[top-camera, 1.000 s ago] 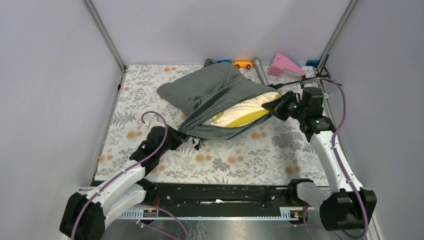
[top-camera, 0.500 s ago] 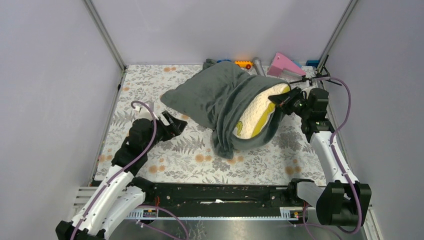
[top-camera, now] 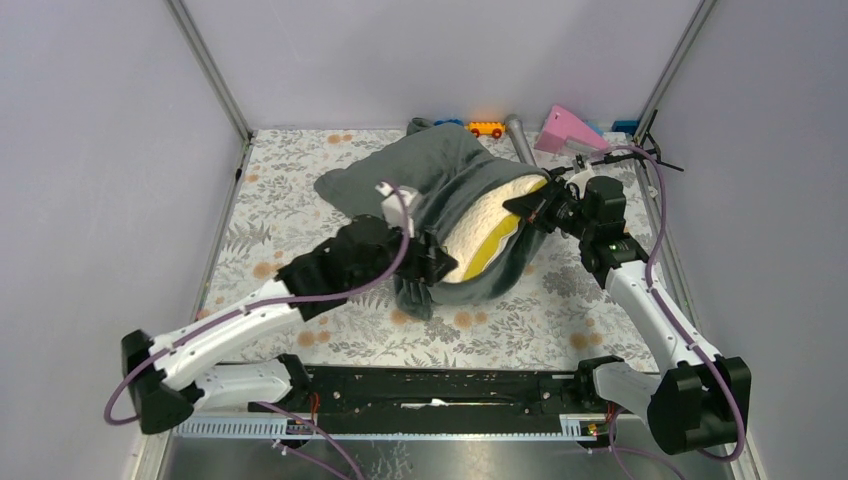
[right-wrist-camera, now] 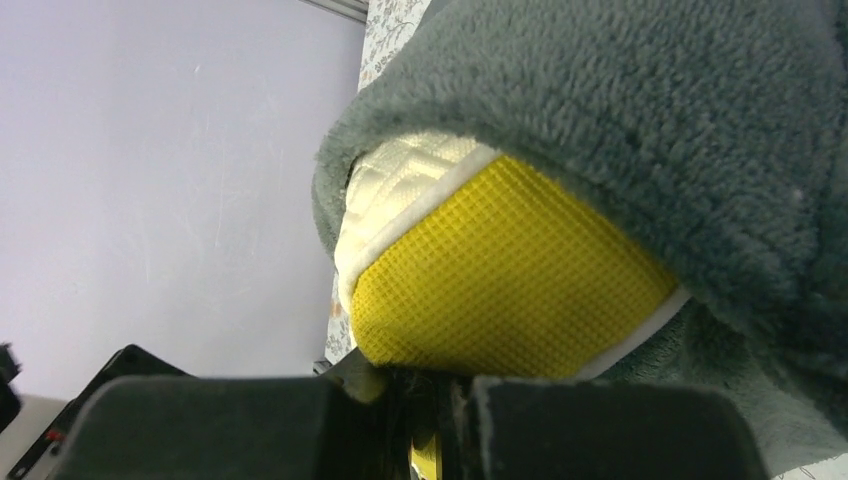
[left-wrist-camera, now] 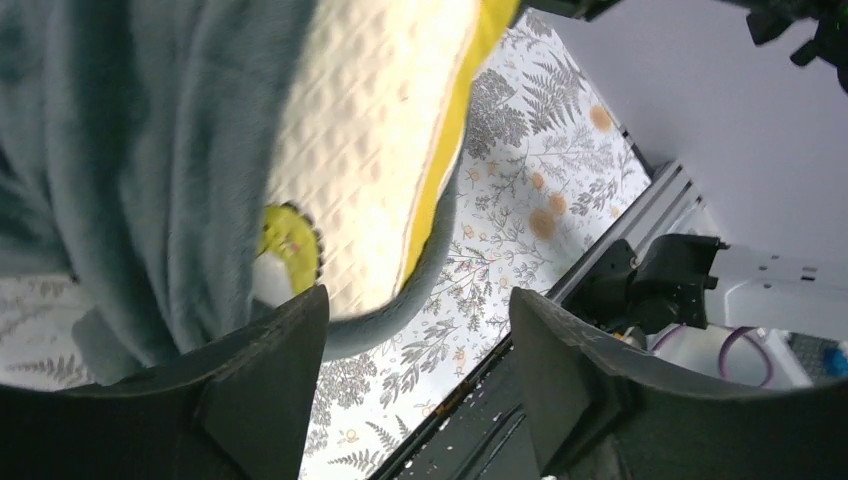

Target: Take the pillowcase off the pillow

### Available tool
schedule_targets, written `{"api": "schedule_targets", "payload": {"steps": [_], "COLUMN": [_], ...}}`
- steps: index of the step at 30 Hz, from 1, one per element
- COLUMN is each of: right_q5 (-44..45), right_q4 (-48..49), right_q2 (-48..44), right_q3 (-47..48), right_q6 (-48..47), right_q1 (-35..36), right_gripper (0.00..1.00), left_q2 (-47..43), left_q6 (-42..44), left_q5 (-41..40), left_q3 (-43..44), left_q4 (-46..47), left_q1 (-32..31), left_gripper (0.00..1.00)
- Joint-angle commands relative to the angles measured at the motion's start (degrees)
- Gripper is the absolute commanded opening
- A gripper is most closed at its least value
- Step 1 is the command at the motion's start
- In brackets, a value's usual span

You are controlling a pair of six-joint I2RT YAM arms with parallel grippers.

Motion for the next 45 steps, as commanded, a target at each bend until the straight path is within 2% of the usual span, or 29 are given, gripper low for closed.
{"api": "schedule_targets", "payload": {"steps": [1,3,5,7,9,12,17,19,21,24,27,34,40,45], "right_q5": [-0.24,-0.16,-0.1,-0.09,-0.13,-0.34,-0.53,-0.49,-0.1,1.37,2.04,1.78,3.68,8.04], "right_q4": [3.88,3.91,3.99,4.15,4.4,4.8,5.46,5.44,4.7,2.97,2.97,3.79,2.27,-1.81], "right_q2": [-0.17,-0.31,-0.45,-0.47,-0.47,-0.32,-0.57,-0.7,-0.74,-0.65,-0.34,1.1,1.93,1.46], "right_q3": [3.99,4.02,4.01,4.01,3.97,3.93,3.6,3.68,4.09,5.5,6.54,8.55,12.42,18.25], "right_q6": [-0.92,-0.84,-0.71,-0.66,-0.41,-0.18,0.62,0.7,0.54,-0.17,-0.11,1.95,3.01,0.63], "right_q1": [1.22,1.27,1.31,1.36,1.36,1.35,1.36,1.37,1.36,1.4,1.41,1.37,1.27,0.68], "right_gripper": [0.0,0.0,0.0,0.0,0.0,0.0,0.0,0.0,0.0,0.0,0.0,0.0,0.0,0.0], "left_q2": [6.08,8.97,11.93,14.65,16.5,19.21,22.63,23.66,24.65,24.9,24.89,28.07,37.32,37.6], "left_q6": [6.39,7.78,8.65,8.21,8.16,8.06,7.16,7.24,7.24,7.79,7.42,4.85,2.67,-0.23], "left_q5": [-4.87,-7.66,-12.12,-15.35,-14.67,-11.75,-14.85,-13.36,-10.48,-3.98,-1.02,-4.19,-7.86,-11.62], "left_q3": [7.41,8.37,9.49,10.68,10.97,10.87,6.88,4.66,3.49,0.17,-3.93,-11.7,-10.69,-13.07], "left_q4": [1.14,0.92,-0.27,-2.08,-2.56,-2.66,-0.23,2.02,2.8,5.2,6.92,8.5,6.89,7.63], "left_q1": [-5.2,-8.07,-10.66,-11.88,-12.07,-12.06,-11.74,-11.56,-11.54,-11.71,-11.88,-11.82,-11.55,-10.92], "left_gripper": [0.72,0.75,0.73,0.6,0.54,0.54,0.54,0.54,0.47,0.25,0.17,0.16,0.17,0.18]}}
